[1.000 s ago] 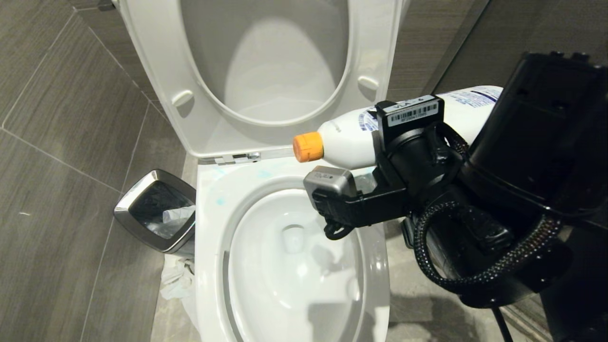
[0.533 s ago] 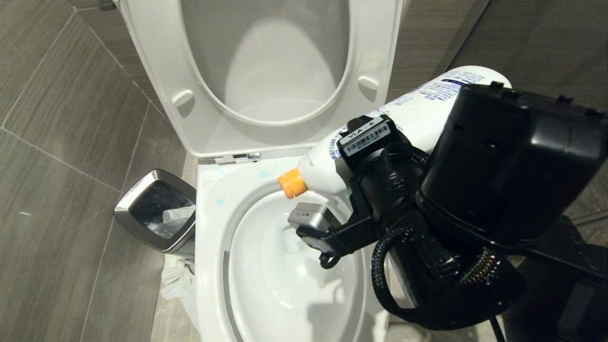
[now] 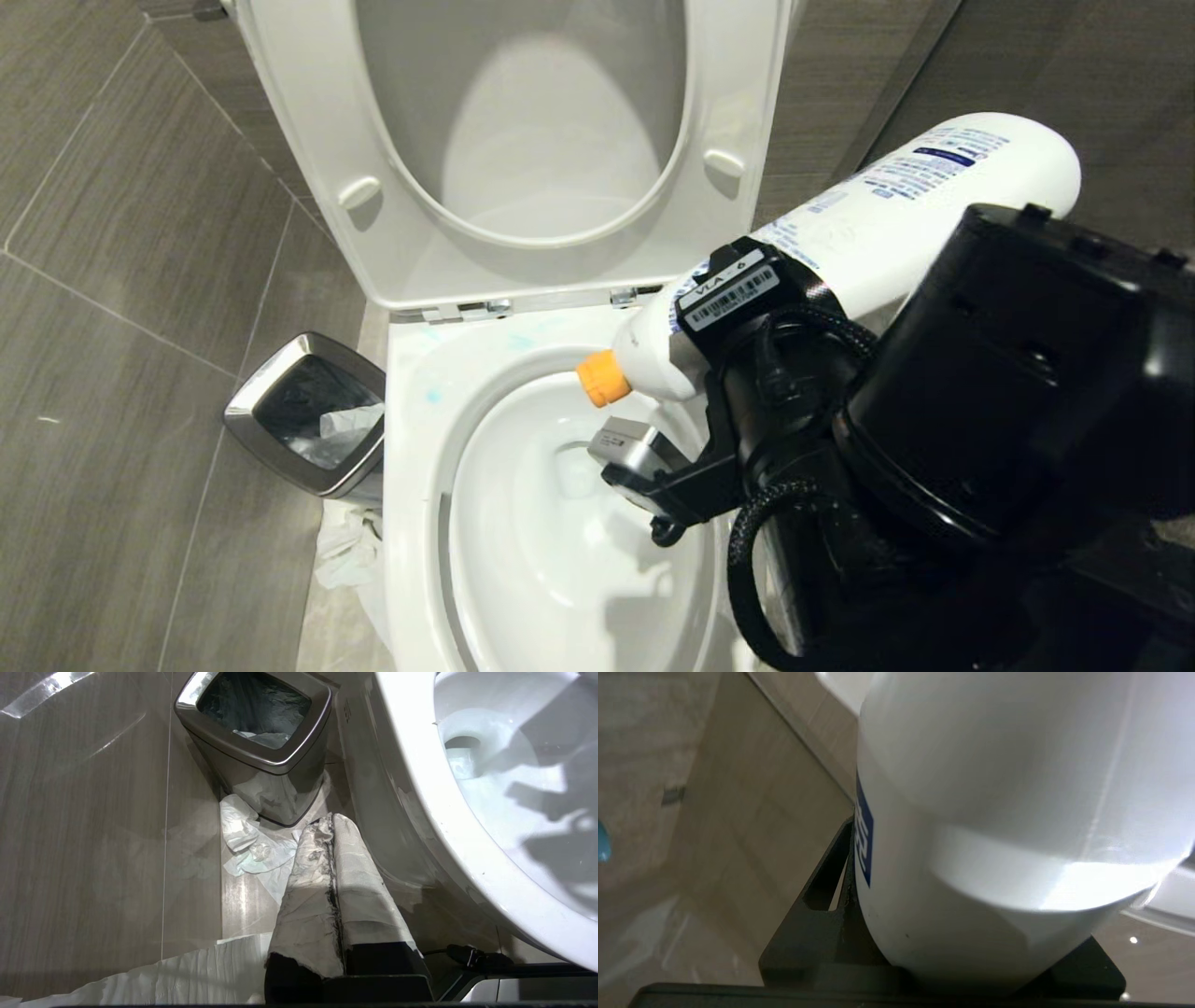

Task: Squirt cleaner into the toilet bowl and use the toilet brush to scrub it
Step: Pour in the cleaning agent

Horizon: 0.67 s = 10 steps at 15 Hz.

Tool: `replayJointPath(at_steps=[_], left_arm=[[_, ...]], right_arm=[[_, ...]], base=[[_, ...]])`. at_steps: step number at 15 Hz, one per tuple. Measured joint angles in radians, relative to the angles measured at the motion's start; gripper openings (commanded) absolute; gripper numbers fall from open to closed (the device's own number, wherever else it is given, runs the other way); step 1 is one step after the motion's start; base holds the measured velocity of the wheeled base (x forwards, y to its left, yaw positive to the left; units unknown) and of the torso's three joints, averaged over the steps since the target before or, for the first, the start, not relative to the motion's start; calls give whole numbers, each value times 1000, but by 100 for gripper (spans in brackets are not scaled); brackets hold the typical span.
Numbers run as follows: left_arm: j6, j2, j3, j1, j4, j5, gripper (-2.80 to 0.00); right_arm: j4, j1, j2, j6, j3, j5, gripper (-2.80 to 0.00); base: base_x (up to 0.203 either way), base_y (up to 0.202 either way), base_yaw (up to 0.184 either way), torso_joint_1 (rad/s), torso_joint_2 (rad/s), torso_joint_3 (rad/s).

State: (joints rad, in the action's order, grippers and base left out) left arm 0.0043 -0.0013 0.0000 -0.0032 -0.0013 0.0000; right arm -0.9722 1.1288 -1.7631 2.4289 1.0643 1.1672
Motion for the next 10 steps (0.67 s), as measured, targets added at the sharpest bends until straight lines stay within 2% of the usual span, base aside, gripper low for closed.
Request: replayJointPath(at_steps=[4,6,10], left_arm=[[0,0,0,0,0,0,-280],[0,0,0,0,0,0,-280],[0,0,0,0,0,0,-280]], right_arm=[[-166,12,-48,148,-7,13,-280],[-222,22,-79,179,-2,16,-280],[-233,30,-111,183,10,31,-280]], base=[[0,0,0,0,0,0],[0,0,0,0,0,0],[0,0,0,0,0,0]])
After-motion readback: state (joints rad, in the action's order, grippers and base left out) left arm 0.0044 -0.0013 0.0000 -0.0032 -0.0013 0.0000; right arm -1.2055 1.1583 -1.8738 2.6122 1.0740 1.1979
